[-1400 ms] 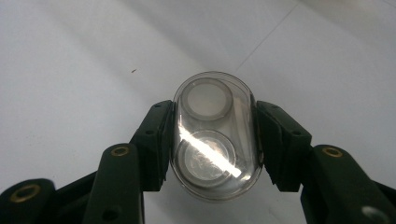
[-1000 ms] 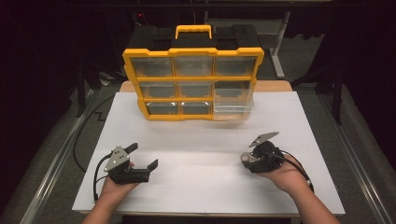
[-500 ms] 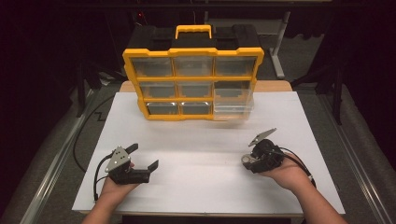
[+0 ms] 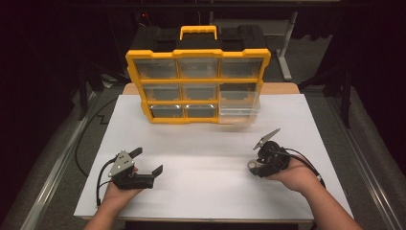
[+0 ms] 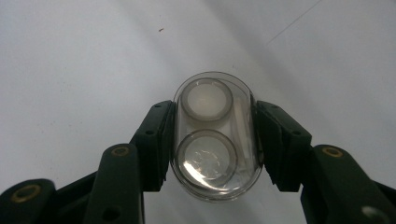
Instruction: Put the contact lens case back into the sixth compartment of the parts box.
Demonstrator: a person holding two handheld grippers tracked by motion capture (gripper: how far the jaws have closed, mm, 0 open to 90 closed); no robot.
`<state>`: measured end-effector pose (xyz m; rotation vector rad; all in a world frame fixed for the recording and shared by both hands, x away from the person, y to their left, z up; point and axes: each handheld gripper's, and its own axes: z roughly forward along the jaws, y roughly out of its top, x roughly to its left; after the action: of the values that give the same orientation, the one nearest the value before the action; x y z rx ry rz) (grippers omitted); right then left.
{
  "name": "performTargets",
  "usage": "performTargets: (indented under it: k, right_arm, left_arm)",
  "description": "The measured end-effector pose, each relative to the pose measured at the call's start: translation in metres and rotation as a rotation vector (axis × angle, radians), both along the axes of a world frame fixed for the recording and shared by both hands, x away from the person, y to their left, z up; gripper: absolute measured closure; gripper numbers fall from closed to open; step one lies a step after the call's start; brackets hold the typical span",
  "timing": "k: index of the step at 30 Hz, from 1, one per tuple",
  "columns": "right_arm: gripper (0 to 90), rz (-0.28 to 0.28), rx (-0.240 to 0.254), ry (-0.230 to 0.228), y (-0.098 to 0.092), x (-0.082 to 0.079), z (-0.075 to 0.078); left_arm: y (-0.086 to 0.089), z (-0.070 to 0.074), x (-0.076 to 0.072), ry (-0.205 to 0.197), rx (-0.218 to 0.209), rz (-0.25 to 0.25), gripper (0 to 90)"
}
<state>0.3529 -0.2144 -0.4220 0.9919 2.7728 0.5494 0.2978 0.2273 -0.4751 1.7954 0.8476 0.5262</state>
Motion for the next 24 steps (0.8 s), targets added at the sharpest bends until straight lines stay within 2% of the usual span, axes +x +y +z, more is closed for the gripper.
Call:
performTargets:
  k: [9, 24]
  right_arm:
    - [50.2, 0.018, -0.017, 0.039, 0.006, 0.005, 0.012]
    - [50.2, 0.066, -0.044, 0.053, 0.007, 0.010, 0.041]
  left_arm:
    - [0.000, 0.000, -0.001, 0.003, 0.000, -0.002, 0.3]
    - [-0.001, 0.000, -0.002, 0.001, -0.004, -0.014, 0.3]
